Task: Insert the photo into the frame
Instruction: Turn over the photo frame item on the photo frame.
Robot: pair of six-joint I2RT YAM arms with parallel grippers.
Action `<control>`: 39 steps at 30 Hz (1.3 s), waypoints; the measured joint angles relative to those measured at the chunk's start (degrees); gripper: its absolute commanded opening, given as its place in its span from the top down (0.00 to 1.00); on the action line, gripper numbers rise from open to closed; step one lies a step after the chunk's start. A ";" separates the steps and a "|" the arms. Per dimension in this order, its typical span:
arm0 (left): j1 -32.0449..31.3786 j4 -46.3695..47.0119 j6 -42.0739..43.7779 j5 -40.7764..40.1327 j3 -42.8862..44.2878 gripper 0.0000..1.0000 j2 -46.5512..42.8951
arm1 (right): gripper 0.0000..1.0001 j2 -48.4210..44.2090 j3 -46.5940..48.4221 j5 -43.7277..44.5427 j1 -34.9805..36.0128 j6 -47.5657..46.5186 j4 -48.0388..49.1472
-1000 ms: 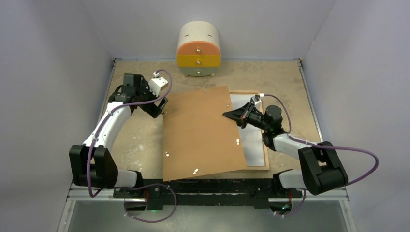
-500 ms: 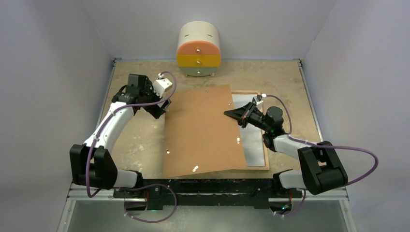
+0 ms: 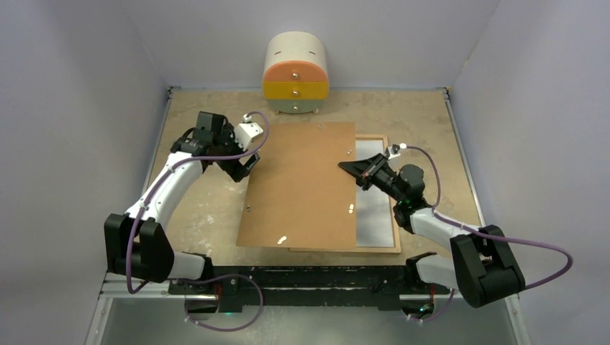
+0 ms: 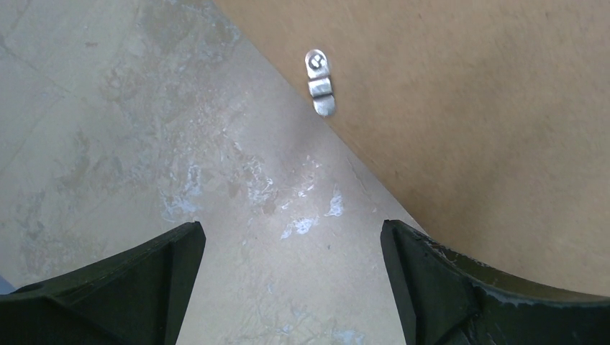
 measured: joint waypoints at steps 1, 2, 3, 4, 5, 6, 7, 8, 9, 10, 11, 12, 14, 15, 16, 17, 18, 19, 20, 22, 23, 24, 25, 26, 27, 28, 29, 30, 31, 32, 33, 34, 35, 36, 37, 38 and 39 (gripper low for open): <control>0.00 -0.33 0.00 0.24 0.04 0.00 0.00 | 1.00 -0.33 -0.02 0.55 0.02 -0.17 -0.04; 0.00 -0.61 0.00 0.55 0.13 0.00 0.00 | 1.00 -0.59 -0.02 1.36 0.07 -0.37 -0.07; 0.00 -0.85 0.00 0.74 0.26 0.00 0.00 | 1.00 -0.66 -0.02 1.70 0.09 -0.52 -0.07; 0.00 -1.11 0.02 0.85 0.46 0.00 -0.02 | 1.00 -0.63 -0.04 1.90 0.07 -0.63 -0.07; 0.00 -1.46 0.02 0.90 0.66 0.00 -0.02 | 1.00 -0.61 -0.13 1.95 0.07 -0.63 -0.07; 0.00 -1.77 0.04 0.87 0.87 0.00 -0.02 | 1.00 -0.63 -0.31 1.90 0.02 -0.63 -0.02; 0.00 -2.10 0.09 0.87 1.16 0.00 -0.02 | 1.00 -0.61 -0.46 1.70 -0.11 -0.63 -0.02; 0.00 -2.32 0.09 0.87 1.36 0.00 -0.02 | 1.00 -0.57 -0.50 1.25 -0.57 -0.68 -0.26; -0.04 -2.49 0.09 0.87 1.53 0.00 -0.04 | 1.00 -0.48 -0.50 0.66 -1.07 -0.83 -0.39; -0.17 -2.54 0.09 0.87 1.60 0.00 -0.07 | 1.00 -0.20 -0.50 -0.79 -1.95 -1.11 -0.37; -0.28 -2.58 0.09 0.87 1.60 0.00 -0.09 | 1.00 0.35 -0.44 -2.60 -3.06 -1.49 -0.37; -0.37 -2.71 0.09 0.87 1.60 0.00 -0.09 | 1.00 1.11 -0.28 -4.70 -4.39 -1.99 -0.39; -0.55 -2.86 0.09 0.87 1.60 0.00 -0.09 | 1.00 3.02 0.31 -9.46 -7.54 -3.61 -0.87; -0.59 -2.82 0.09 0.87 1.60 0.00 -0.11 | 1.00 3.72 0.72 -11.34 -9.03 -4.61 -1.51; -0.59 -2.78 0.07 0.90 1.60 0.00 -0.09 | 1.00 4.31 1.44 -13.88 -11.04 -5.97 -2.93; -0.59 -2.78 0.07 0.90 1.60 0.00 -0.09 | 1.00 4.48 2.12 -15.98 -13.05 -7.45 -4.44; -0.59 -2.75 0.07 0.87 1.60 0.00 -0.09 | 1.00 4.33 2.91 -18.32 -15.58 -9.22 -6.40; -0.59 -2.75 0.07 0.87 1.60 0.00 -0.09 | 1.00 4.11 3.41 -19.67 -17.42 -10.69 -7.78; -0.59 -2.73 0.07 0.87 1.60 0.00 -0.07 | 1.00 3.76 4.35 -21.31 -19.71 -12.57 -10.01; -0.59 -2.69 0.09 0.85 1.57 0.00 0.11 | 1.00 3.04 6.60 -23.67 -23.34 -16.59 -14.53; -0.59 -2.58 0.09 0.81 1.53 0.00 0.24 | 1.00 2.67 7.91 -24.24 -24.61 -18.82 -17.05; -0.59 -2.49 0.09 0.76 1.49 0.00 0.42 | 1.00 2.38 9.22 -24.46 -25.42 -21.18 -19.74; -0.59 -2.38 0.11 0.76 1.42 0.00 0.59 | 1.00 2.29 11.21 -24.65 -26.10 -24.15 -23.30; -0.59 -2.29 0.11 0.74 1.36 0.00 0.79 | 1.00 2.32 12.79 -24.72 -26.40 -26.75 -25.83; -0.59 -2.12 0.11 0.74 1.20 0.00 0.98 | 1.00 2.38 14.58 -24.70 -26.62 -29.68 -28.76; -0.59 -2.01 0.15 0.76 1.03 0.00 1.16 | 1.00 2.49 16.06 -24.70 -26.73 -32.33 -31.01; -0.59 -1.95 0.20 0.76 0.87 0.00 1.38 | 1.00 2.73 17.33 -24.76 -26.95 -34.77 -32.94; -0.59 -1.95 0.24 0.76 0.85 0.00 1.60 | 1.00 2.97 17.97 -24.76 -27.06 -36.26 -33.97; -0.59 -1.90 0.35 0.79 0.85 0.00 1.86 | 1.00 3.45 18.67 -24.76 -27.10 -37.94 -35.23; -0.59 -1.86 0.66 0.79 0.85 0.00 2.12 | 1.00 4.04 19.17 -24.70 -27.15 -39.45 -36.33; -0.59 -1.86 1.05 0.81 0.85 0.00 2.38 | 1.00 4.72 19.43 -24.65 -27.17 -40.72 -37.09; -0.59 -1.86 1.22 0.83 0.85 0.00 2.60 | 1.00 5.40 19.54 -24.63 -27.19 -41.53 -37.55; -0.59 -1.86 1.53 0.90 0.85 0.00 2.84 | 1.00 6.29 19.63 -24.63 -27.26 -42.38 -38.01; -0.59 -1.86 1.64 0.92 0.85 0.00 3.06 | 1.00 7.26 19.71 -24.63 -27.30 -42.99 -38.56; -0.59 -1.86 1.75 0.94 0.85 0.00 3.26 | 1.00 8.20 19.76 -24.63 -27.36 -43.41 -39.06; -0.59 -1.86 1.99 0.98 0.85 0.00 3.48 | 1.00 8.94 19.85 -24.55 -27.41 -43.69 -39.58; -0.59 -1.84 2.19 1.01 0.85 0.00 3.67 | 1.00 9.68 19.85 -24.44 -27.45 -44.02 -40.06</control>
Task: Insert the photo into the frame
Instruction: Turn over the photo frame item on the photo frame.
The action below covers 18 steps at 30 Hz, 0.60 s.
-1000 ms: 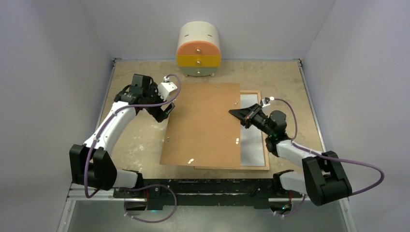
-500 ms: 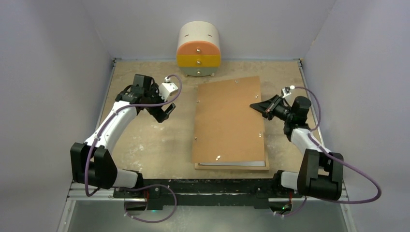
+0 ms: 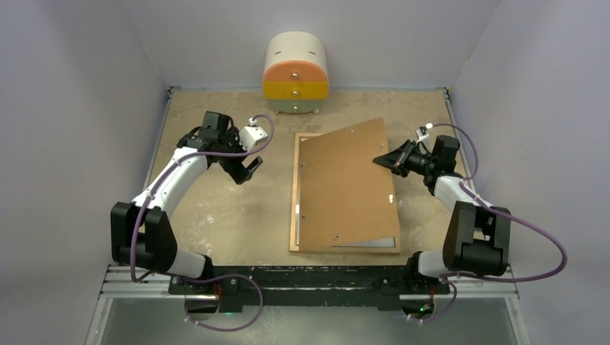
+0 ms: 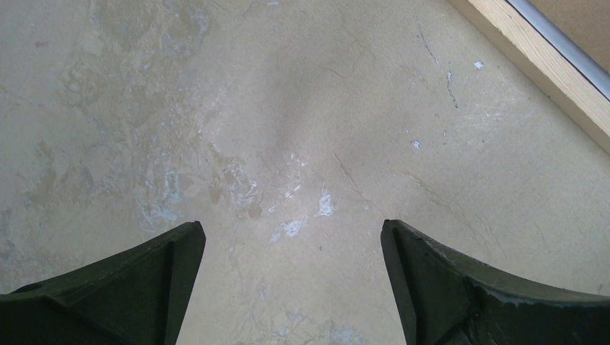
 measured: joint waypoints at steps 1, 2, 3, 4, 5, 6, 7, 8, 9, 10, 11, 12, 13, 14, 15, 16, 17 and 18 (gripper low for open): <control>0.00 0.02 0.35 0.02 0.00 0.00 0.22 | 1.00 0.55 0.00 0.13 0.00 -0.17 -0.28; 0.00 0.04 0.42 0.04 0.00 0.00 0.37 | 1.00 0.98 0.00 0.15 0.00 -0.26 -0.55; 0.00 0.04 0.46 0.04 0.00 0.00 0.52 | 1.00 1.16 0.00 0.17 0.00 -0.37 -0.70; 0.00 0.11 0.55 0.07 0.00 0.00 0.63 | 1.00 1.25 0.07 0.17 0.00 -0.48 -0.83; 0.00 0.20 0.70 0.07 0.00 0.00 0.74 | 1.00 1.29 0.15 0.17 0.00 -0.59 -0.90; 0.00 0.33 0.87 0.07 -0.02 0.00 0.74 | 1.00 1.31 0.24 0.17 0.00 -0.61 -0.92; 0.00 0.37 0.92 0.07 -0.02 0.00 0.74 | 1.00 1.36 0.44 0.17 0.00 -0.63 -0.92; 0.00 0.39 1.01 0.07 -0.02 0.00 0.74 | 1.00 1.42 0.57 0.17 0.00 -0.63 -0.90; 0.00 0.42 1.07 0.04 -0.04 0.00 0.74 | 1.00 1.55 0.72 0.15 0.00 -0.63 -0.76; 0.00 0.46 1.11 0.04 -0.13 0.00 0.74 | 1.00 1.81 0.85 0.15 0.00 -0.61 -0.55; 0.00 0.55 1.36 0.04 -0.28 0.00 0.74 | 1.00 2.19 0.96 0.13 0.00 -0.59 -0.28; 0.00 0.55 1.46 0.04 -0.42 0.00 0.74 | 1.00 2.54 0.98 0.13 0.00 -0.55 -0.02; 0.00 0.55 1.51 0.02 -0.52 0.00 0.76 | 1.00 2.95 0.98 0.11 0.00 -0.52 0.26; 0.00 0.55 1.53 0.02 -0.63 0.00 0.76 | 1.00 3.34 1.01 0.11 0.00 -0.44 0.42; 0.00 0.55 1.60 0.02 -0.66 0.00 0.81 | 1.00 3.72 1.01 0.11 0.00 -0.33 0.59; 0.00 0.59 1.75 0.02 -0.66 0.00 0.85 | 1.00 4.00 1.01 0.11 0.00 -0.24 0.81; 0.00 0.59 1.86 0.02 -0.66 0.00 0.96 | 1.00 4.26 1.01 0.11 0.00 -0.09 1.05; 0.00 0.59 1.88 0.02 -0.66 0.00 1.05 | 1.00 4.44 1.01 0.11 0.00 0.07 1.27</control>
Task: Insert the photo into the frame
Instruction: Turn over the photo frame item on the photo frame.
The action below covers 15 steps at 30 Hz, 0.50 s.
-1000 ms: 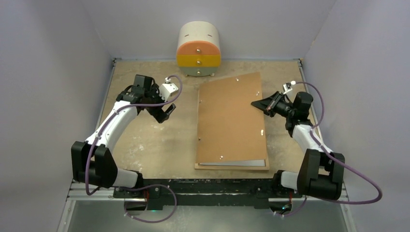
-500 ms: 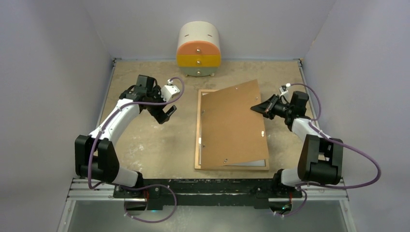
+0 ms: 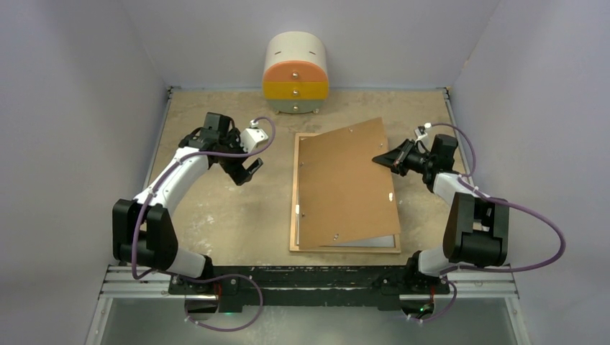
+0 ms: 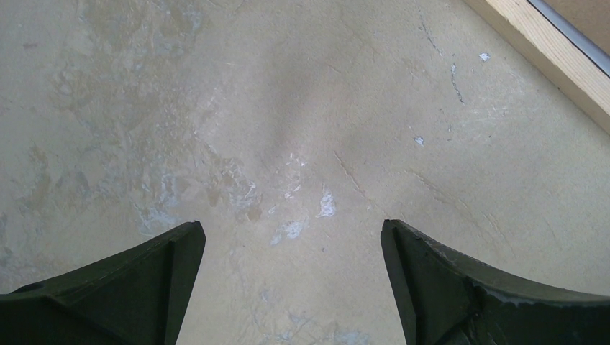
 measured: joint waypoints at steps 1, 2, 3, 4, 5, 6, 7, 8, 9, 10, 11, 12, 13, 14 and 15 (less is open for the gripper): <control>0.00 0.02 0.00 -0.02 0.00 0.00 0.13 | 1.00 0.13 0.00 0.00 0.00 0.13 0.28; 0.00 0.02 0.00 -0.02 0.00 0.00 0.20 | 1.00 0.24 0.00 0.00 0.00 0.26 0.57; 0.00 0.02 0.00 -0.04 0.00 0.00 0.26 | 1.00 0.33 0.00 0.00 0.00 0.44 0.85; 0.00 0.02 0.02 -0.04 0.00 0.00 0.28 | 1.00 0.39 0.00 0.02 0.00 0.50 1.11; 0.00 0.02 0.00 -0.04 0.00 0.00 0.31 | 1.00 0.39 0.00 0.02 0.00 0.59 1.38; 0.00 0.02 0.00 -0.04 0.00 0.00 0.31 | 1.00 0.42 0.00 0.02 -0.02 0.68 1.60; 0.00 0.02 0.00 -0.04 0.00 0.00 0.33 | 1.00 0.42 0.00 0.02 -0.02 0.76 1.81; 0.00 0.02 0.00 -0.04 0.00 0.00 0.33 | 1.00 0.42 0.00 0.02 -0.09 0.90 2.03; 0.00 0.02 0.00 -0.04 0.00 0.00 0.33 | 1.00 0.46 0.00 0.04 -0.17 1.03 2.38; 0.00 0.02 0.00 -0.04 0.00 0.00 0.33 | 1.00 0.55 0.00 0.04 -0.28 1.18 2.75; 0.00 0.02 0.00 -0.07 0.00 0.00 0.33 | 1.00 0.63 0.00 0.09 -0.39 1.31 3.06; 0.00 0.02 0.00 -0.07 0.00 0.00 0.33 | 1.00 0.66 0.00 0.17 -0.44 1.31 3.26; 0.00 0.02 0.00 -0.09 0.00 0.00 0.33 | 1.00 0.68 0.00 0.22 -0.48 1.27 3.39; 0.00 0.02 0.00 -0.09 0.00 0.00 0.33 | 1.00 0.70 0.00 0.20 -0.48 1.29 3.58; 0.00 0.02 0.00 -0.11 0.00 0.00 0.33 | 1.00 0.76 0.00 0.20 -0.48 1.31 3.78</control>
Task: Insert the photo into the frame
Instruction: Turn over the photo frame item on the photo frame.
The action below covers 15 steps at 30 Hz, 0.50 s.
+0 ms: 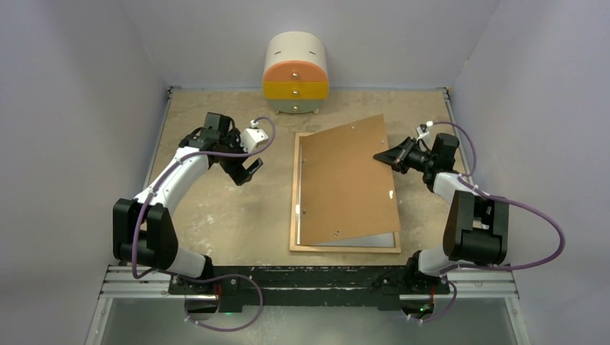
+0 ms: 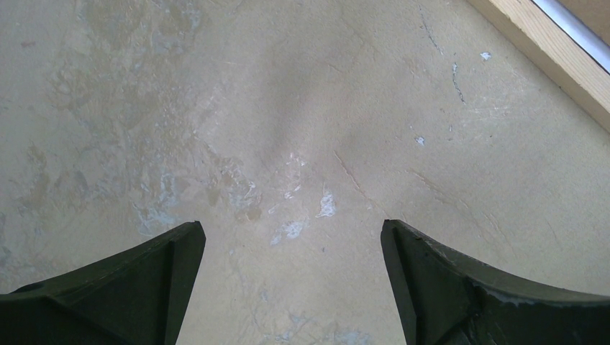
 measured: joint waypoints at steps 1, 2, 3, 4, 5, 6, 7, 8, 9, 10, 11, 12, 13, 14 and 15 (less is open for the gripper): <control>0.00 0.00 0.00 0.00 0.00 0.00 0.02 | 1.00 0.20 0.00 -0.02 0.00 0.11 0.28; 0.00 0.00 0.02 -0.02 0.00 0.00 0.02 | 1.00 0.44 0.00 -0.02 0.00 0.24 0.63; 0.00 0.00 0.00 -0.02 0.00 0.00 0.04 | 1.00 0.66 0.00 -0.02 0.00 0.33 0.90; 0.00 0.00 0.00 -0.02 0.00 0.00 0.09 | 1.00 0.96 0.00 -0.02 0.00 0.48 1.27; 0.00 0.00 0.00 -0.02 0.00 0.00 0.13 | 1.00 1.18 -0.04 -0.04 0.00 0.70 1.73; 0.00 0.00 0.00 -0.02 0.00 0.00 0.24 | 1.00 1.40 -0.09 -0.04 0.00 1.03 2.40; 0.00 0.02 0.00 -0.02 0.00 0.00 0.37 | 1.00 1.53 -0.24 -0.07 0.00 1.44 3.06; 0.00 0.04 0.00 -0.02 0.00 0.00 0.50 | 1.00 1.60 -0.46 -0.04 0.00 1.75 3.65; 0.00 0.09 0.00 -0.02 0.00 0.00 0.63 | 1.00 1.60 -0.81 -0.02 0.00 2.14 4.26; 0.00 0.15 0.00 -0.02 0.00 0.00 0.72 | 1.00 1.60 -1.09 0.00 0.00 2.32 4.63; 0.00 0.24 0.00 -0.02 0.00 0.00 0.79 | 1.00 1.60 -1.46 0.04 0.00 2.60 5.20; 0.00 0.24 0.00 -0.02 0.00 0.00 0.83 | 1.00 1.60 -1.81 0.07 0.00 2.89 5.77; 0.00 0.26 0.00 -0.02 0.00 0.00 0.85 | 1.00 1.60 -2.21 0.13 0.00 3.21 6.34; 0.00 0.26 0.00 -0.02 0.00 0.00 0.85 | 1.00 1.60 -2.69 0.28 0.00 3.48 6.82; 0.00 0.26 0.00 -0.02 0.00 0.00 0.85 | 1.00 1.60 -3.08 0.48 0.00 3.72 7.06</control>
